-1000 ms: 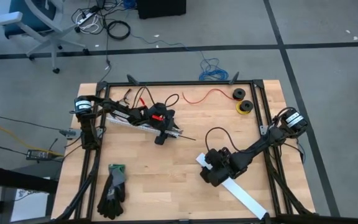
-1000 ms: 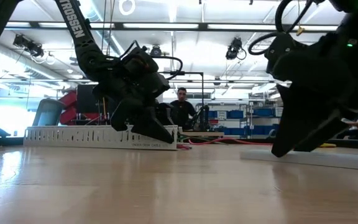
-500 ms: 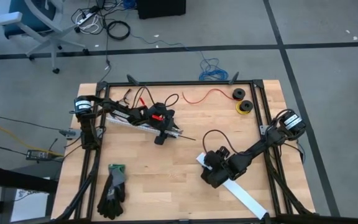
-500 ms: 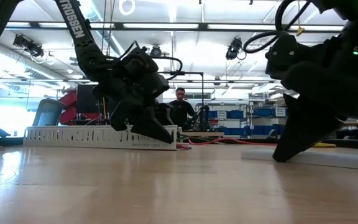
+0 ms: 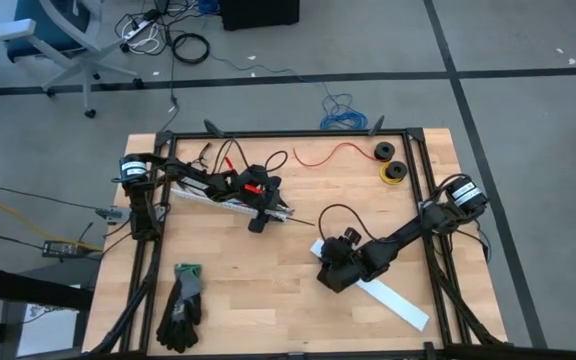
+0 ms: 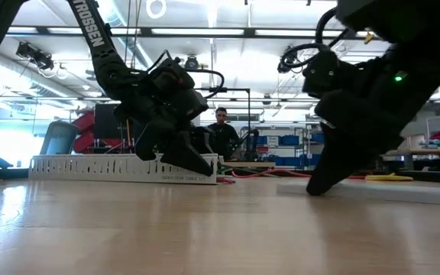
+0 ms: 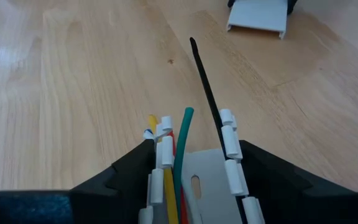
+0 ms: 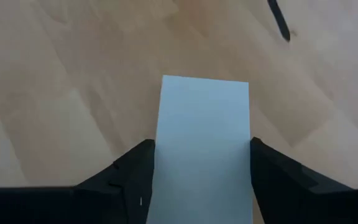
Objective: Ziptie cables
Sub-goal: Close the cable duct with the cable duct lid
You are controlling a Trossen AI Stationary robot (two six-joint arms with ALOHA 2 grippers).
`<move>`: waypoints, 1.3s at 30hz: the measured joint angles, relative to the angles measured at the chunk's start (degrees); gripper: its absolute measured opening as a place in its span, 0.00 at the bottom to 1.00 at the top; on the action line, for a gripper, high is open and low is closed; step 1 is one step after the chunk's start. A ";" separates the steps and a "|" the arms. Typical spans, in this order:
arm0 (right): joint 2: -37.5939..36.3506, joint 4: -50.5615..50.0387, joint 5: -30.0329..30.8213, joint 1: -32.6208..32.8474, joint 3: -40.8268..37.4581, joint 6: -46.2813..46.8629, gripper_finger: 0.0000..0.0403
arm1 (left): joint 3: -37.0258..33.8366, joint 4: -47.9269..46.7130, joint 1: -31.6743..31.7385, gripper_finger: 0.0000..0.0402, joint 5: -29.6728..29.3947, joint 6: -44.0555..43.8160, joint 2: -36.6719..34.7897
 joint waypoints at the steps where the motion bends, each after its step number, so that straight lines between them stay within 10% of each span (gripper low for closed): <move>1: 0.02 0.51 0.22 -0.34 0.00 -1.00 0.53 | 0.00 0.00 0.00 0.56 0.00 0.01 0.00; 28: -7.15 4.52 6.81 -5.50 -0.17 -15.21 0.55 | 0.00 -0.17 -0.02 0.56 1.72 0.05 0.04; 39: -7.31 18.94 -2.80 -15.09 -0.09 -33.40 0.56 | -0.07 -0.30 -0.09 0.56 4.66 0.05 0.09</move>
